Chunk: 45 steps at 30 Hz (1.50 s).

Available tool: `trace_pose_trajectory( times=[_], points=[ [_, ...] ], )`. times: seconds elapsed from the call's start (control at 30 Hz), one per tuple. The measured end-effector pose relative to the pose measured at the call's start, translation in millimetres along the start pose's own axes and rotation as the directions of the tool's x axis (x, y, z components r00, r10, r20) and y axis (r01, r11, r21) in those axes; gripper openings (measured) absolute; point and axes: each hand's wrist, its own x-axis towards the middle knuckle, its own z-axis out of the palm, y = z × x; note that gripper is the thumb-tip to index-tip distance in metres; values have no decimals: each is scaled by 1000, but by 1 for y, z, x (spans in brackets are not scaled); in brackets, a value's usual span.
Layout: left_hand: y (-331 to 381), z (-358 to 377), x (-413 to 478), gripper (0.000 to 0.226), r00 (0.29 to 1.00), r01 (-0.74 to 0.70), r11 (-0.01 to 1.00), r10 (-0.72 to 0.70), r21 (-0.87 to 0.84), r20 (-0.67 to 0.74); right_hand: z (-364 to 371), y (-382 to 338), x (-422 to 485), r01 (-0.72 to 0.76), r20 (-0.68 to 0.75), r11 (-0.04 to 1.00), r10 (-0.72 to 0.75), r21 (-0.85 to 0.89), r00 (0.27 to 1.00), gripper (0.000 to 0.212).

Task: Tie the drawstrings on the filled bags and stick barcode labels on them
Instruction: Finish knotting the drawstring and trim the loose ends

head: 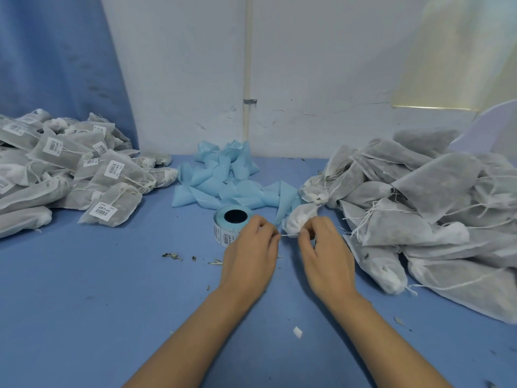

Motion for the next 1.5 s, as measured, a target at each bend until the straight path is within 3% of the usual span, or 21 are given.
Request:
trace_pose_trajectory(
  times=[0.17, 0.2, 0.33, 0.47, 0.63, 0.77, 0.9, 1.0, 1.17, 1.27, 1.4, 1.5],
  points=[
    [9, 3, -4, 24, 994, -97, 994, 99, -58, 36, -3, -2, -1, 133, 17, 964, -133, -230, 991, 11],
    [10, 4, -4, 25, 992, -110, 990, 114, -85, 47, -3, -4, -2, 170, 23, 955, -170, -242, 985, 18],
    [12, 5, -5, 15, 999, 15, 956, 1, -293, 55, -3, -9, -6, 267, 13, 934, -272, -237, 962, 48],
    [15, 6, -4, 11, 994, 86, 875, -43, -477, 100, 0, -9, -8, 309, -7, 920, -319, -241, 948, 54],
    [9, 3, -2, 16, 999, -38, 986, 40, -164, 8, 1, -7, -7, 310, -37, 919, -328, -245, 944, 58],
    [8, 1, -2, 17, 990, -125, 983, 132, -136, 44, 2, -7, -8, 325, -55, 919, -345, -222, 937, 57],
    [7, 4, -3, 18, 994, -86, 990, 92, -113, 51, 5, -2, -7, 240, -83, 968, -247, -78, 966, 40],
    [8, 7, -6, 17, 996, -84, 984, 88, -159, 23, 6, 2, -6, 119, -131, 979, -98, 165, 986, 28],
    [10, 7, -4, 20, 988, -151, 988, 152, -23, 38, 5, 4, -2, -75, -108, 856, 151, 512, 983, 23],
    [10, 5, -5, 22, 989, -135, 991, 134, 6, 59, 6, 4, -1, -171, -47, 754, 258, 634, 965, 20],
    [11, 4, -6, 23, 993, -62, 998, 65, -32, 101, 5, 3, -1, -221, -1, 664, 317, 715, 949, 19],
    [10, 5, -4, 20, 993, 36, 985, -17, -170, 114, 3, 3, 2, -234, 27, 596, 335, 768, 942, 19]
  ],
)
